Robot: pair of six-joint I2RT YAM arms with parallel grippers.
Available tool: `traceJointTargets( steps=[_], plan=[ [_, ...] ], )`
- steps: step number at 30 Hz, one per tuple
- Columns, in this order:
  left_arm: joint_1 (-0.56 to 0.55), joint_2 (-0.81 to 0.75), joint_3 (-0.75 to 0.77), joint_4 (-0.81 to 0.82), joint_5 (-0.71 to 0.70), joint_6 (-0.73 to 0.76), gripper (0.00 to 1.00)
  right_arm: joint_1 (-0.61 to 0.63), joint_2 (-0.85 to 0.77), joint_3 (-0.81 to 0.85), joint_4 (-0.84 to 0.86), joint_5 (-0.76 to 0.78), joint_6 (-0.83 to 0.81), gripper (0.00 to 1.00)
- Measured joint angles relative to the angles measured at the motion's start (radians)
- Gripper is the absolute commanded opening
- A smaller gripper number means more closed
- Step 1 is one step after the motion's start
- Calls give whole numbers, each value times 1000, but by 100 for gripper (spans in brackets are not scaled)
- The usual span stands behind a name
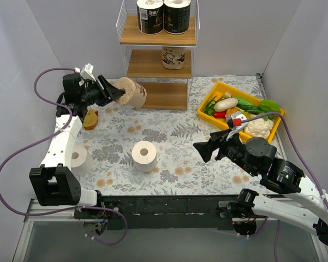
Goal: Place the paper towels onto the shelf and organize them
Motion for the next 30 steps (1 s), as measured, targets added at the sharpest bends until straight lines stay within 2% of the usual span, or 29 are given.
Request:
traceJointTargets(
  steps=[16, 19, 28, 30],
  plan=[
    [-113, 246, 309, 75, -40, -118, 30, 0, -27, 3, -4, 3, -2, 88],
    [-130, 266, 328, 74, -78, -134, 33, 0, -30, 3, -4, 3, -2, 88],
    [-175, 272, 339, 69, -197, -206, 33, 0, -40, 4, -4, 11, -2, 88],
    [-183, 274, 343, 69, -220, -225, 36, 0, -44, 4, -5, 12, -2, 88]
  ],
)
